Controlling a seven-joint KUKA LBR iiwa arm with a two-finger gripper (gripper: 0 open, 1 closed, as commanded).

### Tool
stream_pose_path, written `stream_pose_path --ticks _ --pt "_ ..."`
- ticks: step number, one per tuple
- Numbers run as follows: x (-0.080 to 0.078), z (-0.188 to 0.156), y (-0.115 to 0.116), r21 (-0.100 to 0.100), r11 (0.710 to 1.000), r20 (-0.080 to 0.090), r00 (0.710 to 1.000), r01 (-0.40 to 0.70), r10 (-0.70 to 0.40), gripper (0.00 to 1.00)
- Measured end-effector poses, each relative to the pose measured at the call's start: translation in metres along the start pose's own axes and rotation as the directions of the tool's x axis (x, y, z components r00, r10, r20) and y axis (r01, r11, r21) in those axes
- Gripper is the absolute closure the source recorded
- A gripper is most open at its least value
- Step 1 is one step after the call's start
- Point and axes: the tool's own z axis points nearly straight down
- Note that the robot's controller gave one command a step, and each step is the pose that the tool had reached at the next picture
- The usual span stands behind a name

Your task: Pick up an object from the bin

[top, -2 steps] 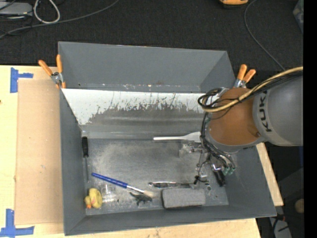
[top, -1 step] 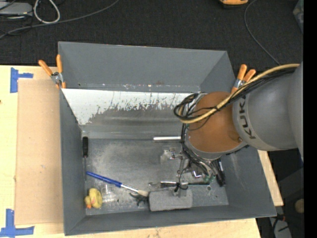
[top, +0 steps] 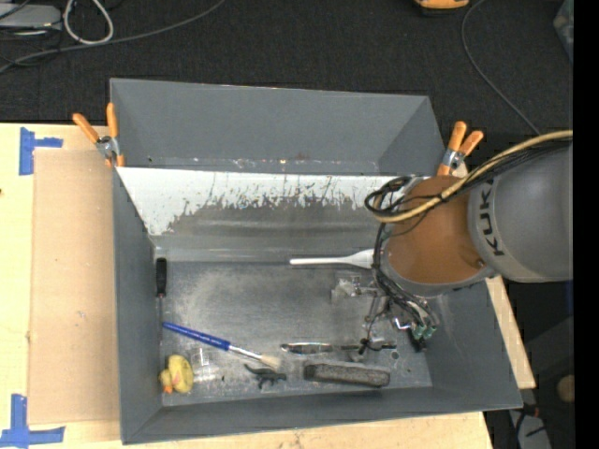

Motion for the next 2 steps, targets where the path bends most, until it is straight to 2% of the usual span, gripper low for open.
stream_pose_path --ticks 1,2 --pt "0.0144 -0.0009 0.0325 -0.011 0.998 -0.003 0.998 -0.062 0.062 1.00" --pt "0.0144 -0.0009 0.0325 -0.011 0.998 -0.003 0.998 -0.062 0.062 1.00"
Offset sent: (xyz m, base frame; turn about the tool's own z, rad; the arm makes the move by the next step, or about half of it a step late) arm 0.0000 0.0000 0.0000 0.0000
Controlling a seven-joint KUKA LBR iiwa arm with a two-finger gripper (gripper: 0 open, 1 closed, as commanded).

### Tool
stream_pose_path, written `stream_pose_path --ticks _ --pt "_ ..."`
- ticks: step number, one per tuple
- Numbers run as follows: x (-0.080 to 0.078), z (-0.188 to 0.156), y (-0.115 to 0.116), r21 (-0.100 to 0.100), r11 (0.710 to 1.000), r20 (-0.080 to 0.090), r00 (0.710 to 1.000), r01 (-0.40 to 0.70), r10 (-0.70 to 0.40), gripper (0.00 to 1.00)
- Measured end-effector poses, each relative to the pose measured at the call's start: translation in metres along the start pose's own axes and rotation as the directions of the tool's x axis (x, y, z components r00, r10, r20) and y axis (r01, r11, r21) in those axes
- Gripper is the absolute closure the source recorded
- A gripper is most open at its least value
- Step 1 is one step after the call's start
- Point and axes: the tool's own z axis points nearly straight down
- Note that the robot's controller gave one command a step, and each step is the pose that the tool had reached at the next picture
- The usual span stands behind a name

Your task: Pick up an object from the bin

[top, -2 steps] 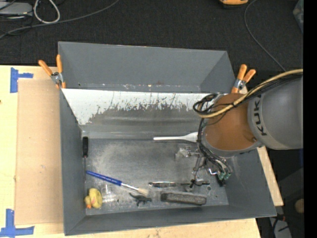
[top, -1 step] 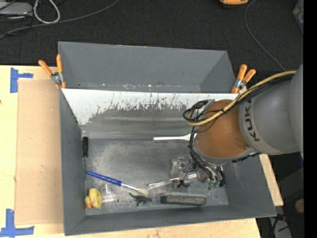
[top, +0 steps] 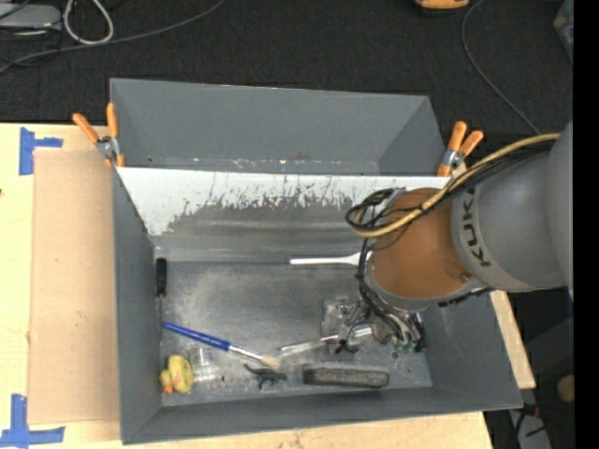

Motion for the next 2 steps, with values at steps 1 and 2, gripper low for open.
stream_pose_path --ticks 1,2 --pt "0.003 -0.016 0.001 -0.001 1.000 -0.011 1.000 0.001 -0.001 1.00" --pt "0.001 -0.051 0.001 0.000 1.000 -0.004 1.000 0.002 -0.002 1.00"
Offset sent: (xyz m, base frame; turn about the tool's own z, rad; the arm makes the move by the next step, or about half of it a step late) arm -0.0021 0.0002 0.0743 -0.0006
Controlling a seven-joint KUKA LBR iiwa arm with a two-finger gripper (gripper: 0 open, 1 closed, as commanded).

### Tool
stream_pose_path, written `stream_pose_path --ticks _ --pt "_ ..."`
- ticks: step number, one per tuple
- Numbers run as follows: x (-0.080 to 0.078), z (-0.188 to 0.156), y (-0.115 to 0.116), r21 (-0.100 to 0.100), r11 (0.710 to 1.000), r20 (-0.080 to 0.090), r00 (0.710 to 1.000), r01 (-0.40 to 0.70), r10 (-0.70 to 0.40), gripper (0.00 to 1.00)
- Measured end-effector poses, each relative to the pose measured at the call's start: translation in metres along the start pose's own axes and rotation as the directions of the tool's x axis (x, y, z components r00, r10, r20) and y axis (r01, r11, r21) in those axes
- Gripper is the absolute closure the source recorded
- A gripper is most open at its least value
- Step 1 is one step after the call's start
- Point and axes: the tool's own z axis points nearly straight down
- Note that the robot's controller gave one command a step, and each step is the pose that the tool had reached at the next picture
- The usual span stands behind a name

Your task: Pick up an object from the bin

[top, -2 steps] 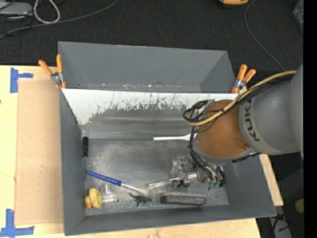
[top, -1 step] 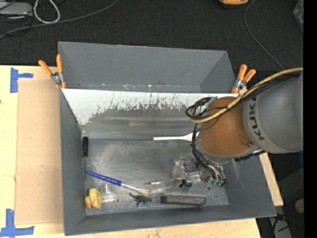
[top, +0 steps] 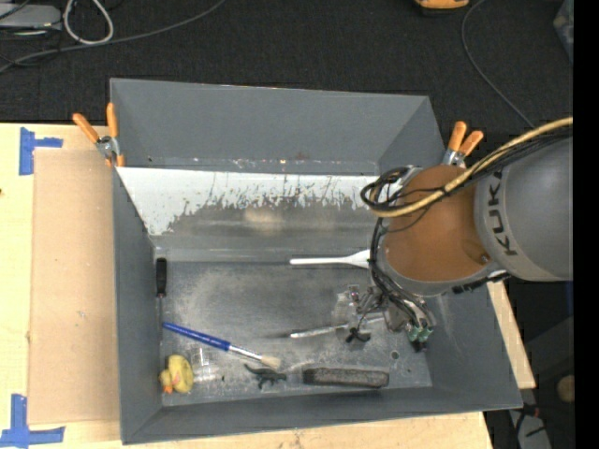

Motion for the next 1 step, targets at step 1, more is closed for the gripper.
stream_pose_path --ticks 1 --pt "-0.0001 -0.0244 0.0003 0.000 1.000 0.001 1.000 0.001 -0.001 1.00"
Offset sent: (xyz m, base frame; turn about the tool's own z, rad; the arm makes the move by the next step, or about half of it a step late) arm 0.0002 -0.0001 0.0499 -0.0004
